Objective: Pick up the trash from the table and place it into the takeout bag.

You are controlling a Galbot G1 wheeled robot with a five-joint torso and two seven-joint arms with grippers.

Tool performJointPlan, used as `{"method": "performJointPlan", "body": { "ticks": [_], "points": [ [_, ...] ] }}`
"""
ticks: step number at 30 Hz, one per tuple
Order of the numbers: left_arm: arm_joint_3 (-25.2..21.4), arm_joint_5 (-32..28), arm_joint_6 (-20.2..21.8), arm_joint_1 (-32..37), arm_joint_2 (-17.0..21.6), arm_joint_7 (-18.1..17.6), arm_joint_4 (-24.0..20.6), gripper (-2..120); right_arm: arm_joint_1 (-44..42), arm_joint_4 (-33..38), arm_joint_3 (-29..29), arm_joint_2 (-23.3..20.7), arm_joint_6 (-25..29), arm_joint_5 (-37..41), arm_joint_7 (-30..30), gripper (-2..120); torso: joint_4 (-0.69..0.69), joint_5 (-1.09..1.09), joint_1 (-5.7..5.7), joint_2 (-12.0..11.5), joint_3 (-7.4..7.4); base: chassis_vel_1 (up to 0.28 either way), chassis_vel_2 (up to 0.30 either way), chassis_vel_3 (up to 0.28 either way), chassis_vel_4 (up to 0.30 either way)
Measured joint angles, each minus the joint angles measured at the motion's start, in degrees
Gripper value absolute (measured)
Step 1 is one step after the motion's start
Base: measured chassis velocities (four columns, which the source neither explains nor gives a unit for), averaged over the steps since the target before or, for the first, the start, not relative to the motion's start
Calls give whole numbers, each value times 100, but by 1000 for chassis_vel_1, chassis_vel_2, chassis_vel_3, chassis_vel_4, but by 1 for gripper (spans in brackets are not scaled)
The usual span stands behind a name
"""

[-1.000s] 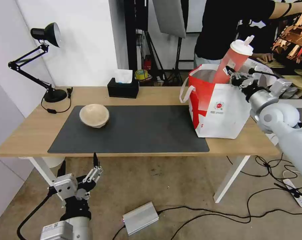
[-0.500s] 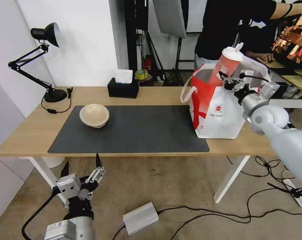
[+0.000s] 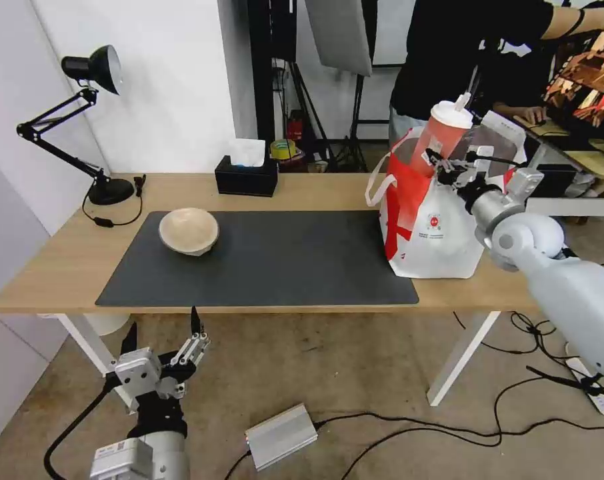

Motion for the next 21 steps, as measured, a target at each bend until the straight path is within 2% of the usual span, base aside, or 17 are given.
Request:
{"method": "performJointPlan", "body": {
  "ticks": [1, 4, 5, 6, 10, 11, 13, 14, 16, 18, 20, 21],
  "points": [
    [0, 0, 0, 0, 0, 0, 0, 100, 0, 0, 0, 0, 0, 0, 0, 28, 0, 0, 0, 0, 0, 0, 0, 0, 0],
    [21, 2, 0, -3, -2, 0, 7, 100, -2, 32, 6, -36, 2, 3, 3, 40, -1, 0, 0, 0, 0, 0, 0, 0, 0],
    [39, 6, 0, -4, -4, 0, 11, 100, -7, 63, 9, -58, 4, 4, 6, 48, 0, 0, 0, 0, 0, 0, 0, 0, 0],
    [39, 6, 0, -4, -4, 0, 11, 100, -7, 63, 9, -58, 4, 4, 6, 48, 0, 0, 0, 0, 0, 0, 0, 0, 0],
    [57, 33, -24, 3, -10, 2, 15, 100, -5, 105, -31, -86, 11, 3, 18, 63, -1, 1, 0, 0, 0, 0, 0, 0, 0],
    [57, 33, -24, 3, -10, 2, 15, 100, -5, 105, -31, -86, 11, 3, 18, 63, -1, 1, 0, 0, 0, 0, 0, 0, 0],
    [52, 43, -48, 32, -10, 4, 10, 100, -2, 158, -48, -107, 12, 2, 38, 75, 0, 0, 0, 0, 0, 0, 0, 0, 0],
    [52, 43, -48, 32, -10, 4, 10, 100, -2, 158, -48, -107, 12, 2, 38, 75, 0, 0, 0, 0, 0, 0, 0, 0, 0],
    [31, 50, -59, 62, -9, 5, -35, 100, 4, 182, -96, -134, 27, -13, 77, 86, 0, 0, 0, 0, 0, 0, 0, 0, 0],
    [23, 54, -63, 75, -8, 5, -56, 100, 6, 190, -119, -147, 36, -18, 90, 88, 0, 1, 0, 0, 0, 0, 0, 0, 0],
    [-7, 58, -67, 128, 2, 8, -135, 100, 13, 255, -135, -180, 45, -24, 130, 99, 0, 1, 0, 0, 0, 0, 0, 0, 0],
    [-27, 59, -67, 142, 6, 9, -158, 100, 13, 300, -135, -196, 46, -25, 147, 100, 0, 1, 0, 0, 0, 0, 0, 0, 0]
  ]
}}
